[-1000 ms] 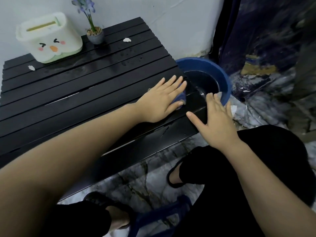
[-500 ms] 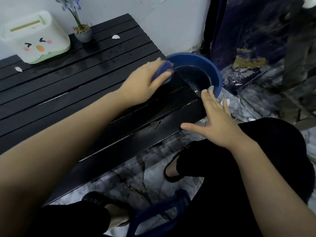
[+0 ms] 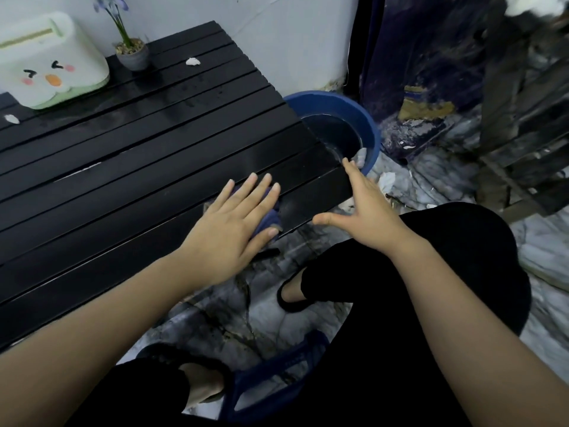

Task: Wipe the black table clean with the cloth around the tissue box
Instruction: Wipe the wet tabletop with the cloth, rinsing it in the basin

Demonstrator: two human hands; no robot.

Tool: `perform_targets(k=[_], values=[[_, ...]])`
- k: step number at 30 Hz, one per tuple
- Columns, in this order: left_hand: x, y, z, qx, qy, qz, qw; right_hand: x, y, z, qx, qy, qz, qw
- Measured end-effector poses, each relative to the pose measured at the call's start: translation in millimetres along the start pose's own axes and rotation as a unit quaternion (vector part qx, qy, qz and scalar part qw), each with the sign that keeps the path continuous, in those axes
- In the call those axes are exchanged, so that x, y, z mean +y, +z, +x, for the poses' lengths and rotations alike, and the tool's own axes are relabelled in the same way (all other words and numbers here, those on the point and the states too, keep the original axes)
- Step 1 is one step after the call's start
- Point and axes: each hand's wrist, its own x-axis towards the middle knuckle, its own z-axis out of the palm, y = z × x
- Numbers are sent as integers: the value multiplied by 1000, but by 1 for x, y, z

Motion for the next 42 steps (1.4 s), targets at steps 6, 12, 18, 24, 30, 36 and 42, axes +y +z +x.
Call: perform_targets(k=[6, 12, 18, 24, 30, 36, 42], values=[[18, 0, 73, -12, 69, -8, 997, -4, 0, -1, 13, -10, 8, 1000], [33, -1, 138, -1, 74, -37, 997, -7, -3, 1, 12, -24, -3, 1000], [30, -2, 167, 48, 70, -101, 991, -6, -8, 3, 16, -37, 35, 999], [24, -18, 166, 177, -35, -323, 929, -20, -8, 1, 28, -23, -66, 997], [-57, -38, 92, 304, -223, -350, 858, -66, 6, 30, 14, -125, -141, 982], [-167, -29, -62, 295, -489, -158, 805, -115, 42, 72, -55, -231, -214, 948], [-192, -10, -108, 131, -581, 30, 803, -127, 66, 97, -75, -227, -252, 938]])
